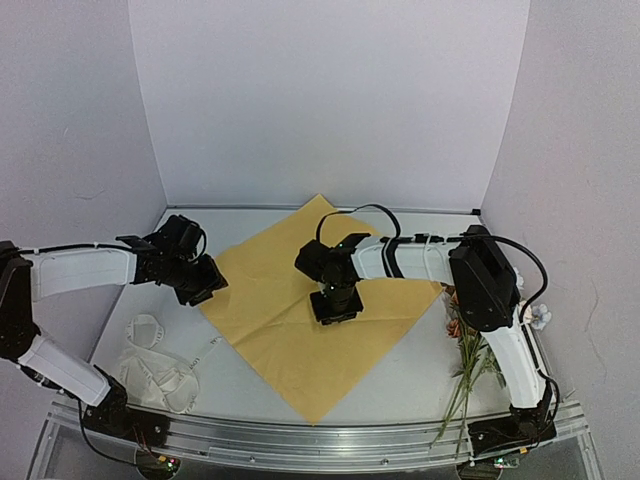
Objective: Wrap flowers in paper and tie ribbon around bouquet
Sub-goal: Adjust the flattened wrapping paper at the center of the board.
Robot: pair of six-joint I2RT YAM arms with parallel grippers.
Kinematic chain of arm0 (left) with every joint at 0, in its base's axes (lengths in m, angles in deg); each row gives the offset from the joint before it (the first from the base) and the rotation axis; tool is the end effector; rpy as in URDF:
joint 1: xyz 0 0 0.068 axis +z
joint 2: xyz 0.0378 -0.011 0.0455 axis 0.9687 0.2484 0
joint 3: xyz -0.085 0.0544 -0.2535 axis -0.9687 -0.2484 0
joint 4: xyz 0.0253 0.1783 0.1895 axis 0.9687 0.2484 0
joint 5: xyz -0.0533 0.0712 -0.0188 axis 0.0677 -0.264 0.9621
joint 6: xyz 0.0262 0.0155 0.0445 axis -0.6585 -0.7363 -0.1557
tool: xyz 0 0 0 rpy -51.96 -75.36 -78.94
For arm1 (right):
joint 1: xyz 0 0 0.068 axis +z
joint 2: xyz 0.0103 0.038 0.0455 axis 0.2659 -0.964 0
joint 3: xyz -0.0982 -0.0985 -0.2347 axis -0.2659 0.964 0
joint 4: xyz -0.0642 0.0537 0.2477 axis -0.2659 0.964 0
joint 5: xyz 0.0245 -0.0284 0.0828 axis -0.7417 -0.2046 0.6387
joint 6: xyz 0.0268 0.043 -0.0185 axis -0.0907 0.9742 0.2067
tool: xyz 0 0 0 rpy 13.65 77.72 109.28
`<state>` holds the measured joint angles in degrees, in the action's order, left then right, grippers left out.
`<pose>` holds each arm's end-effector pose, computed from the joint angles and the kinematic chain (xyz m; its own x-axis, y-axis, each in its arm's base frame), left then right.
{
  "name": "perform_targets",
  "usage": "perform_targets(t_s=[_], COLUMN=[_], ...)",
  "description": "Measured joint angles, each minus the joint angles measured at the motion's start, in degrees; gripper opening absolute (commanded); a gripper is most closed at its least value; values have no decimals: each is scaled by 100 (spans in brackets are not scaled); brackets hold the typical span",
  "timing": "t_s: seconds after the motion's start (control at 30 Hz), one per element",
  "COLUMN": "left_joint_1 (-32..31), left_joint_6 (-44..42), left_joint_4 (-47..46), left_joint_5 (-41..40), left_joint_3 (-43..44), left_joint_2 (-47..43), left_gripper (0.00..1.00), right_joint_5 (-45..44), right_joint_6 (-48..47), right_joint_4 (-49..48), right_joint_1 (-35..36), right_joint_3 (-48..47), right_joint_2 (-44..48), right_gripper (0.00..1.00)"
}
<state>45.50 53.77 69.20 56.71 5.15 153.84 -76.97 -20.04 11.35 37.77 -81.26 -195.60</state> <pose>0.2417 -0.1414 0.2099 -0.8210 -0.4731 -0.3196 -0.2789 0.8207 -0.4986 0.2844 0.3774 0.1423 -0.9129 -0.3327 -0.2365 -0.3630 0.9266 0.0978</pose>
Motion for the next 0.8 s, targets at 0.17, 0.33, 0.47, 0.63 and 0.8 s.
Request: perform_targets(t_s=[0.17, 0.33, 0.47, 0.63, 0.8], left_joint_1=[108, 86, 45, 16, 16], left_joint_6=[-667, -851, -833, -828, -877], left_joint_4=[-663, -1579, -2015, -2117, -2052], left_joint_5=[1060, 2326, 2870, 2985, 2858], left_joint_3=[839, 1022, 1022, 1020, 1020], left_joint_2=[1006, 2038, 2545, 2704, 2674], left_gripper=[39, 38, 38, 39, 44], right_joint_5=[-140, -152, -152, -422, -981], right_joint_6=[-35, -82, -15, 251, 857], right_joint_4=[24, 93, 203, 199, 159], right_joint_1=[0, -5, -71, -265, -481], right_joint_3=[74, 101, 107, 549, 1772], right_joint_2=[33, 70, 180, 1008, 2781], right_gripper=[36, 41, 58, 89, 98])
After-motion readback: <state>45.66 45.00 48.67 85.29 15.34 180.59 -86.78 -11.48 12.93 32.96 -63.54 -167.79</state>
